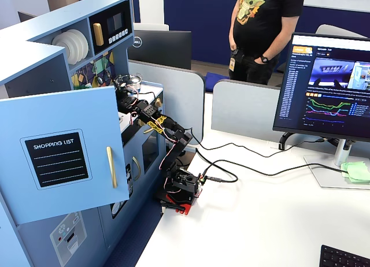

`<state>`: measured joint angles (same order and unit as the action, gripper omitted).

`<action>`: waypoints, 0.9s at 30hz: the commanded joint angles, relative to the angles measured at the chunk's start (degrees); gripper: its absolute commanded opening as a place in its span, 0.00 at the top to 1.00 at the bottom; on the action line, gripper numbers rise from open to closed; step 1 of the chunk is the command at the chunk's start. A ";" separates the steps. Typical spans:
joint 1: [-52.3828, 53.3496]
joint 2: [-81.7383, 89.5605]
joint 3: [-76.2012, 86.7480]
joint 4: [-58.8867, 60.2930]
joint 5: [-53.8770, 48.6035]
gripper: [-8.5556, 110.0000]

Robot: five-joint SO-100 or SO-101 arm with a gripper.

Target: Take off the lid from the green recipient and place it on the counter

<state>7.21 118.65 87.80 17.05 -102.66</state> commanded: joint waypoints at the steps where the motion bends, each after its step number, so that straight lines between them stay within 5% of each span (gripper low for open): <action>1: 7.21 2.02 -6.86 -0.35 -1.14 0.93; 14: 26.63 1.49 1.41 -4.48 0.70 0.93; 27: 27.77 -6.86 18.81 -23.47 3.69 0.93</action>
<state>34.45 112.06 105.47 -1.05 -99.67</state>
